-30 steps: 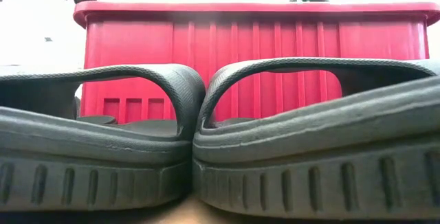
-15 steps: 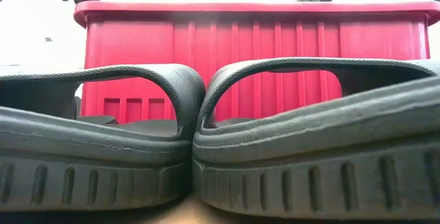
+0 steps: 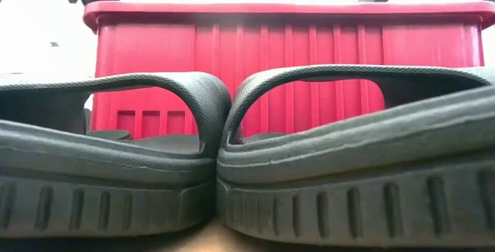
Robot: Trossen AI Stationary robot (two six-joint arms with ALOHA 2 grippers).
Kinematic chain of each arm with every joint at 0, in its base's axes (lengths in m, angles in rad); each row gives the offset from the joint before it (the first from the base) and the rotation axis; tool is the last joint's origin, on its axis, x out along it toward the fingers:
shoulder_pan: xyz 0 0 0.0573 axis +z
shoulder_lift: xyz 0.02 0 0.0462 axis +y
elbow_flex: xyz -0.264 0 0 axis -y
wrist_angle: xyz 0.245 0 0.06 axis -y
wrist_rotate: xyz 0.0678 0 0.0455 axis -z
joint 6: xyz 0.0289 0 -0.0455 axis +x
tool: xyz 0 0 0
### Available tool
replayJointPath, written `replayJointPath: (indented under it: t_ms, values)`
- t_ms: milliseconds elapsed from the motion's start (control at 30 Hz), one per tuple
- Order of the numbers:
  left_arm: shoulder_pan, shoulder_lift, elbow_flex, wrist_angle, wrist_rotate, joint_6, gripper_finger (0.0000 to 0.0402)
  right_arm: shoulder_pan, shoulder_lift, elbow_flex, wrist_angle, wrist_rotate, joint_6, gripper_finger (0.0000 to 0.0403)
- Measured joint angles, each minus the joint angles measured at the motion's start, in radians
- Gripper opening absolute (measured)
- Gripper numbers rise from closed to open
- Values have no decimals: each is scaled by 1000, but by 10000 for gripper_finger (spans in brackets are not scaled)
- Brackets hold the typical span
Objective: Pick and place slides into bin
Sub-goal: Put the black slipper into the red organizer bin
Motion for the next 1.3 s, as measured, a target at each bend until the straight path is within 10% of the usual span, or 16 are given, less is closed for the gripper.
replayJointPath:
  t_ms: [400,1300]
  values:
    - [0,0,0,0,0,-10,26,-6,3,-20,105,78,-97,7]
    - [0,0,0,1,0,-7,26,-5,-40,-19,135,212,95,173]
